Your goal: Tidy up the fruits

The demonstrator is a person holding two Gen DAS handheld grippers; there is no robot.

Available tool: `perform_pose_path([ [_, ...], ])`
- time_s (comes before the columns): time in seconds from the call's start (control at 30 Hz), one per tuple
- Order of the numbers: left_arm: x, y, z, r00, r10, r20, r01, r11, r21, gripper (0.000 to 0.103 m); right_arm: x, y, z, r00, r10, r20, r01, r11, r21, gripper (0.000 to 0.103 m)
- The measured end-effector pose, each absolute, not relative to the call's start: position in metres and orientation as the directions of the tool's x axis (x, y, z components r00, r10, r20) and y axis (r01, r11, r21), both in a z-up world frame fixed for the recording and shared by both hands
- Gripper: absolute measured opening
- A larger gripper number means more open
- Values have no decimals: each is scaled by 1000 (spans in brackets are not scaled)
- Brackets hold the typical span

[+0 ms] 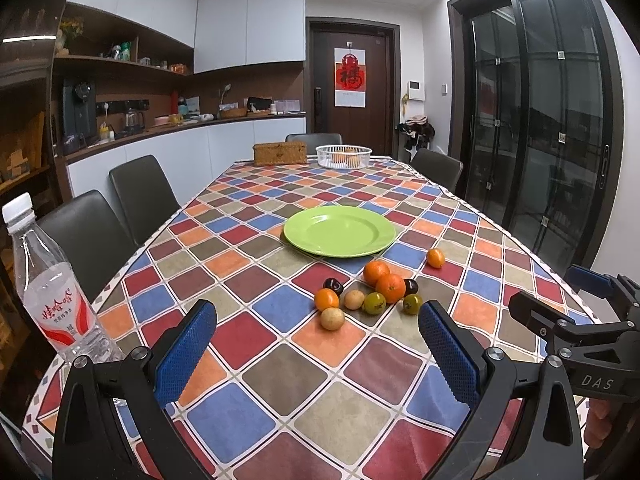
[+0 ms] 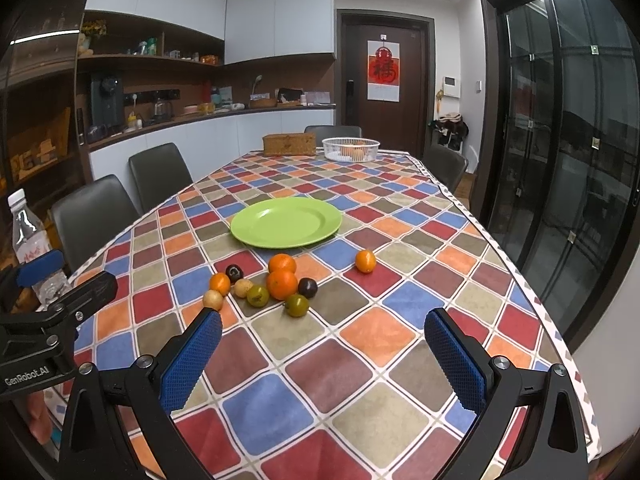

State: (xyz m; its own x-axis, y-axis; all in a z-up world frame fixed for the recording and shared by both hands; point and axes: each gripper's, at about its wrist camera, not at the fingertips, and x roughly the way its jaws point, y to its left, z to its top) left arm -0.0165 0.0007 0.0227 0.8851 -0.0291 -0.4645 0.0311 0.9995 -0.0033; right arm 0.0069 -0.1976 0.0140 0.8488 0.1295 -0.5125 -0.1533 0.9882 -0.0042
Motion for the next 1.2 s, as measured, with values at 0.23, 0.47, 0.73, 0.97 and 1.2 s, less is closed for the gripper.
perform_pose_path([
  [0.23, -8, 3, 13, 872, -34, -488, 33, 999, -11, 103, 14, -197, 7, 835, 128, -535, -156, 988, -6, 102],
  [0.47, 5, 5, 1, 858, -47, -511, 43, 999, -20, 103, 27, -194, -4, 813, 127, -568, -159, 987, -7, 102],
  [0.73, 26, 8, -11, 841, -47, -539, 47, 999, -15, 102, 48, -187, -17, 784, 127, -607, -178, 984, -24, 102],
  [0.97, 48, 7, -20, 825, -56, -563, 63, 998, -7, 98, 72, -182, -25, 757, 141, -638, -201, 979, -22, 102],
  [1.2, 74, 2, -34, 781, -67, -621, 88, 996, 3, 92, 98, -180, -37, 711, 166, -683, -217, 976, 12, 99],
])
